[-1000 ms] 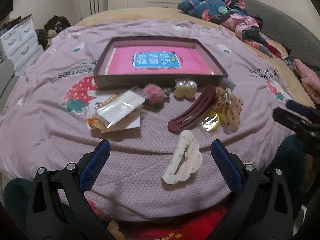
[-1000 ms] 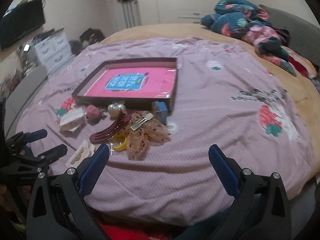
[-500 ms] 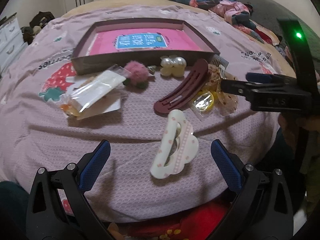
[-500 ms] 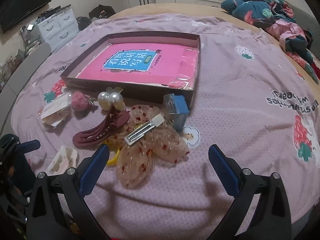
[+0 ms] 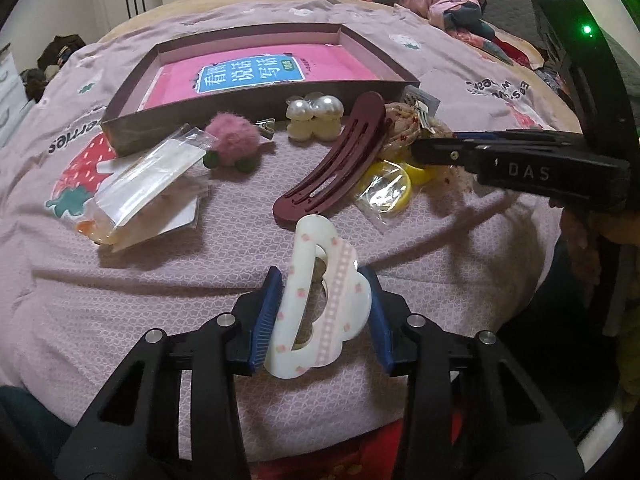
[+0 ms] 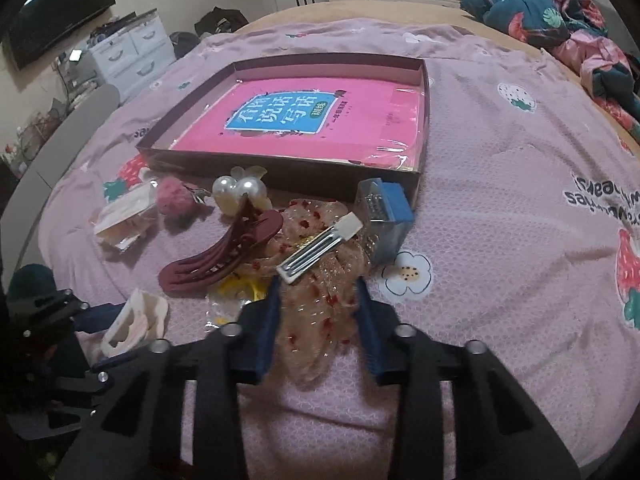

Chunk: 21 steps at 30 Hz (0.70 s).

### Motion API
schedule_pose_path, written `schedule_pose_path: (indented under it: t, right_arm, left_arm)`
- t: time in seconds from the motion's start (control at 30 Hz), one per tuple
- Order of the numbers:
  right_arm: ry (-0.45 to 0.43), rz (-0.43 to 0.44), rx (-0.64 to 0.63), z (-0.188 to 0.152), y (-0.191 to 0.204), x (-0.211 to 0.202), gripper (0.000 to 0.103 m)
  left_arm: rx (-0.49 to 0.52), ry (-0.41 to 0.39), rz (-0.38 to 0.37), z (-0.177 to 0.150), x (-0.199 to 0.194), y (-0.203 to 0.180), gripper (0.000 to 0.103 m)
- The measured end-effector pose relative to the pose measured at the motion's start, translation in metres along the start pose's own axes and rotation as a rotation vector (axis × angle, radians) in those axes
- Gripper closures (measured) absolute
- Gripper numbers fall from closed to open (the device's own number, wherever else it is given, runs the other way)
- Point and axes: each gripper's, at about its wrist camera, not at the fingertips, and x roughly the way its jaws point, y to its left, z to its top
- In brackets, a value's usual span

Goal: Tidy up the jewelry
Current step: 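Grasp the white cloud claw clip with the left tool while the right tool grasps the red-dotted scrunchie, then carry the claw clip and scrunchie into the tray and open both tools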

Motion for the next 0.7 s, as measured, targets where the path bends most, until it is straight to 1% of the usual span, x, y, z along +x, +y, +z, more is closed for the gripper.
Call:
schedule_pose_path:
  t: [0.1,0.33,0.47,0.53,0.7]
  right_arm:
    - [-0.020,0.004,0.012,-0.004,-0.002,-0.010,0.081]
    - [-0.066,0.015,0.056,-0.018,-0.013,-0.042,0.083]
    - [-0.107,-0.004,0.079,-0.022,-0.021,-0.065,0.083]
    - [-0.125,-0.018,0.087,-0.020,-0.027,-0.074,0.083]
    - [-0.179,-0.045,0.094,-0.011,-0.036,-0.095,0.083]
  left_arm:
    - [-0.007,-0.009,-0.013,0.000,-0.005,0.002,0.071]
    - [-0.031,-0.045,-0.039,0.008,-0.021,0.007,0.072]
    - [-0.039,-0.075,-0.044,0.018,-0.033,0.011,0.072]
    - [-0.050,-0.084,-0.053,0.025,-0.036,0.014,0.072]
    - [-0.078,-0.119,-0.040,0.044,-0.045,0.029,0.072]
